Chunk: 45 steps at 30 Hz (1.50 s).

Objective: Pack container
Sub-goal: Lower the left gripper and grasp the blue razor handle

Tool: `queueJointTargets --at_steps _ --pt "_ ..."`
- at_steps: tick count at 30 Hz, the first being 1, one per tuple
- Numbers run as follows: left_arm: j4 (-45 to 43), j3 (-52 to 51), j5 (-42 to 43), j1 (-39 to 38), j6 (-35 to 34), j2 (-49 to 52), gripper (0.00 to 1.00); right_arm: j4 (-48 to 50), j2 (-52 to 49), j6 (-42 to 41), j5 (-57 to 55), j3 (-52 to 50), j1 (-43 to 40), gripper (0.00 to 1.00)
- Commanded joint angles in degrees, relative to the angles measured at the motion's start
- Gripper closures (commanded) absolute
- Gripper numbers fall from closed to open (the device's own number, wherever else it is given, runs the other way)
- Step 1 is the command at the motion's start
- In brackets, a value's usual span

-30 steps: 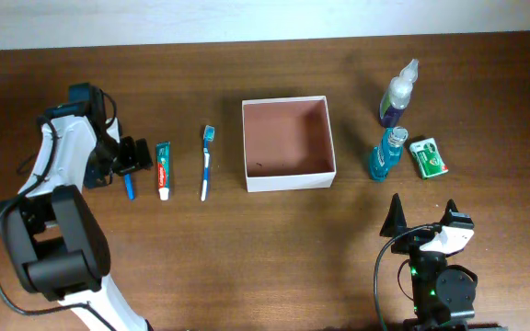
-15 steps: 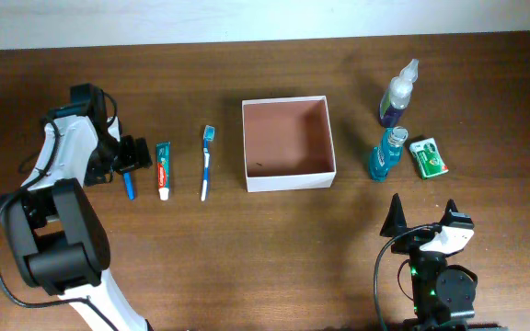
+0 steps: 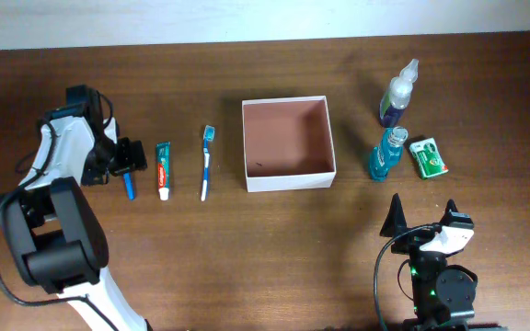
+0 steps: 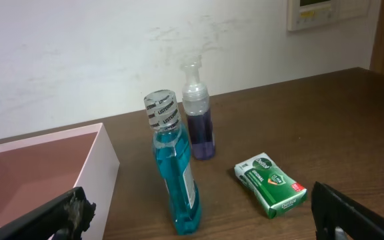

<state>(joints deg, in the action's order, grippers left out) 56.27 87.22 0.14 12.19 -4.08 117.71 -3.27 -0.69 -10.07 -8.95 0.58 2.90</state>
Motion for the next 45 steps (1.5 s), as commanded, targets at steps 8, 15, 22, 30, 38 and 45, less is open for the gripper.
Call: queueJointTargets --at_steps 8,15,22,30,38,45 --pt "-0.2 0.79 0.02 0.31 1.11 4.44 0.19 -0.46 0.48 0.63 -0.52 -0.26 0.48 0.01" --pt "-0.98 0.79 -0.15 0.31 1.11 4.46 0.32 -0.46 0.48 0.63 -0.52 -0.26 0.48 0.02" --pt "-2.03 0.79 -0.13 0.31 1.11 4.9 0.32 -0.46 0.48 0.63 -0.52 -0.26 0.48 0.02" --pt "-2.03 0.79 -0.11 0.31 1.11 5.51 0.32 -0.46 0.48 0.63 -0.52 -0.26 0.48 0.02" --pt "-1.84 0.79 0.11 0.35 1.09 6.95 0.32 -0.46 0.48 0.63 -0.52 -0.26 0.48 0.02" --pt "-1.55 0.79 0.11 0.31 1.09 7.26 0.33 -0.46 0.48 0.63 -0.52 -0.26 0.48 0.01"
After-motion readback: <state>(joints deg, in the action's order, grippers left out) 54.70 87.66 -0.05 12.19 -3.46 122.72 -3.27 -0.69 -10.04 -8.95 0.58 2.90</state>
